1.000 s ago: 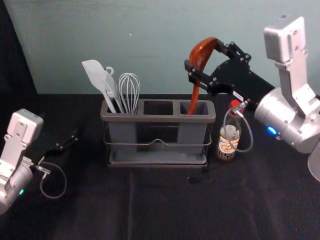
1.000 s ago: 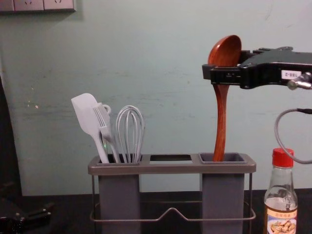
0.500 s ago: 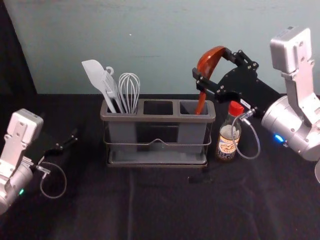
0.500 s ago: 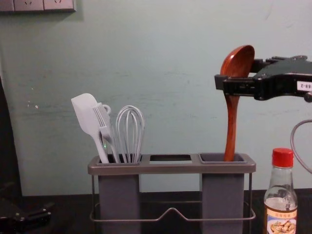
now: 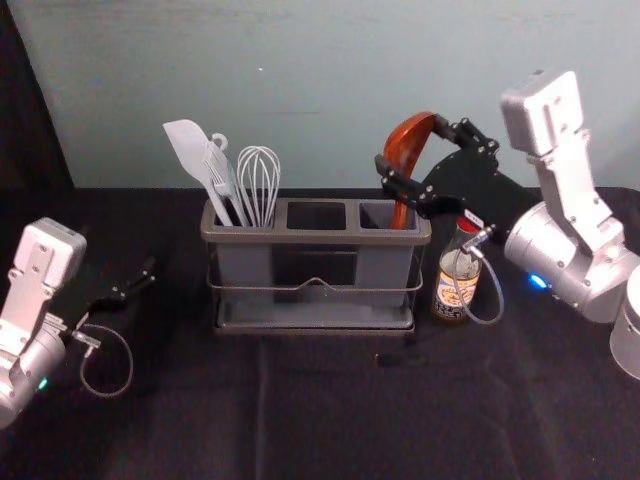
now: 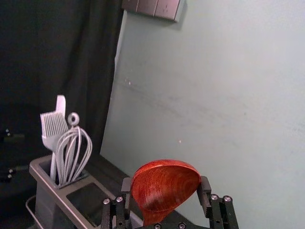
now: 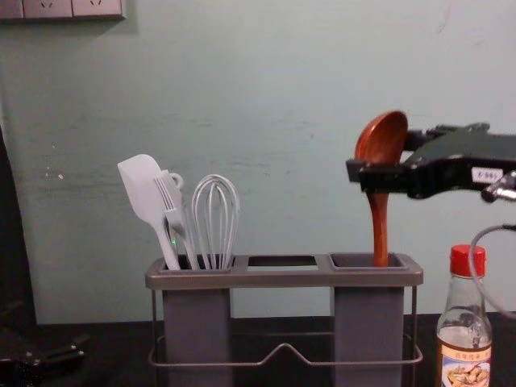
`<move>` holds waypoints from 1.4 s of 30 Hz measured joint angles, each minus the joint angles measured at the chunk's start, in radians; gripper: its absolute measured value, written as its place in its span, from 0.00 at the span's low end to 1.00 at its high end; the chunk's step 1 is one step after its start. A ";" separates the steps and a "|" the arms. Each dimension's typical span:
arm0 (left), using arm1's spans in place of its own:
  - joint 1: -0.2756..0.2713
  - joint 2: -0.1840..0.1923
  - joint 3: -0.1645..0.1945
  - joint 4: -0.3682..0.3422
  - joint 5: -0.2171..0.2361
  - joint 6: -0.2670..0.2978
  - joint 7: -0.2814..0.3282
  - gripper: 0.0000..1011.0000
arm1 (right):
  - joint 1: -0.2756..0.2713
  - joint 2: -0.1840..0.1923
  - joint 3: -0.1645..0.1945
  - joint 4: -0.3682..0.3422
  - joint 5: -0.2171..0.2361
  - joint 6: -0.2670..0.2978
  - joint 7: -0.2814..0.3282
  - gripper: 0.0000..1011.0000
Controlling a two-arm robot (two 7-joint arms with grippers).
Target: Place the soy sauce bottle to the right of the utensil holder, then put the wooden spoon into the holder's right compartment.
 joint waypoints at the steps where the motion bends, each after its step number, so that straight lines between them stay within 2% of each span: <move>1: 0.000 0.000 0.000 0.000 0.000 0.000 0.000 1.00 | 0.002 -0.002 -0.002 0.005 -0.002 0.003 0.000 0.83; 15: 0.000 0.000 0.000 0.000 0.000 0.000 0.000 1.00 | 0.021 -0.026 -0.030 0.055 -0.023 0.053 0.009 0.83; 42: 0.000 0.000 0.000 0.000 0.000 0.000 0.000 1.00 | 0.018 -0.022 -0.042 0.053 -0.039 0.056 0.026 0.83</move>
